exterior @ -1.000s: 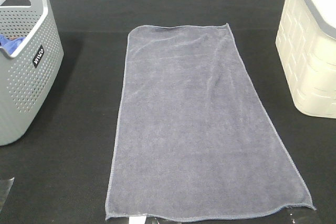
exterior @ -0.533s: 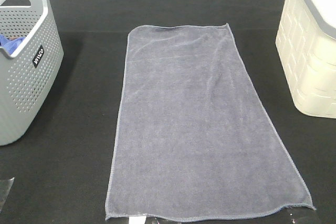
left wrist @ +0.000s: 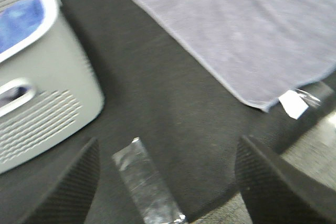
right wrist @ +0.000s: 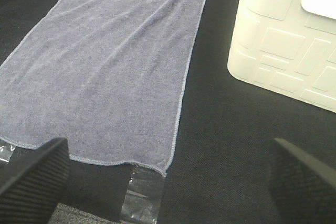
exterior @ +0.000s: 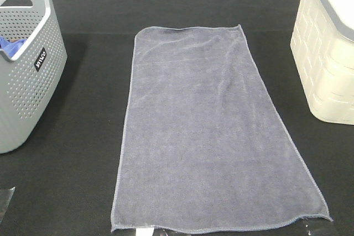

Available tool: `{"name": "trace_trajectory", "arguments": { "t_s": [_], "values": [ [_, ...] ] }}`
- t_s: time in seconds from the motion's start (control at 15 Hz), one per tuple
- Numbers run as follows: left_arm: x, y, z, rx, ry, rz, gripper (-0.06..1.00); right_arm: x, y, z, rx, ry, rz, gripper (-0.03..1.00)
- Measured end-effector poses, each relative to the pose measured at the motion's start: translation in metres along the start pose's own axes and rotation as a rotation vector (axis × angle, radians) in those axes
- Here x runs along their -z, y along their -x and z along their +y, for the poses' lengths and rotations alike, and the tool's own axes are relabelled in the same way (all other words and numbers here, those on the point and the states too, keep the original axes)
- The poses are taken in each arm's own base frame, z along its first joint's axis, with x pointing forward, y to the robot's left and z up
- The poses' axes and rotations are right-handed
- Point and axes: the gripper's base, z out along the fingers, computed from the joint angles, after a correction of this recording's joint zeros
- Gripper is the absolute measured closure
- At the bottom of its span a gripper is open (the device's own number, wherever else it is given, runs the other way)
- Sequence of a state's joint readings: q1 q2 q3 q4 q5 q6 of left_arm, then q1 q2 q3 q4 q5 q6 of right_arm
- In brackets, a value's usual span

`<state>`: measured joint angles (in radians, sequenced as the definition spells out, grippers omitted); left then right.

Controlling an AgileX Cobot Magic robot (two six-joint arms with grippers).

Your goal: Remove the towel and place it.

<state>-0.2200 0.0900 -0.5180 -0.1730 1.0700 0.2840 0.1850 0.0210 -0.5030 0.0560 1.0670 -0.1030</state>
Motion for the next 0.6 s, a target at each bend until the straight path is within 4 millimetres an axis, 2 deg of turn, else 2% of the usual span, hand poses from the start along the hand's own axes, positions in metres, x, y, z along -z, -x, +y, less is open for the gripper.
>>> {"name": "trace_trajectory", "arguments": {
  "t_s": [0.27, 0.6],
  "values": [
    [-0.0005, 0.0002, 0.0014, 0.109, 0.189, 0.008, 0.25, -0.0002, 0.0001, 0.0003, -0.021, -0.03, 0.001, 0.03],
    [0.0074, -0.0037, -0.0027, 0.099, 0.217, -0.054, 0.25, 0.0009, -0.0004, 0.0019, -0.055, -0.065, -0.012, 0.03]
  ]
}}
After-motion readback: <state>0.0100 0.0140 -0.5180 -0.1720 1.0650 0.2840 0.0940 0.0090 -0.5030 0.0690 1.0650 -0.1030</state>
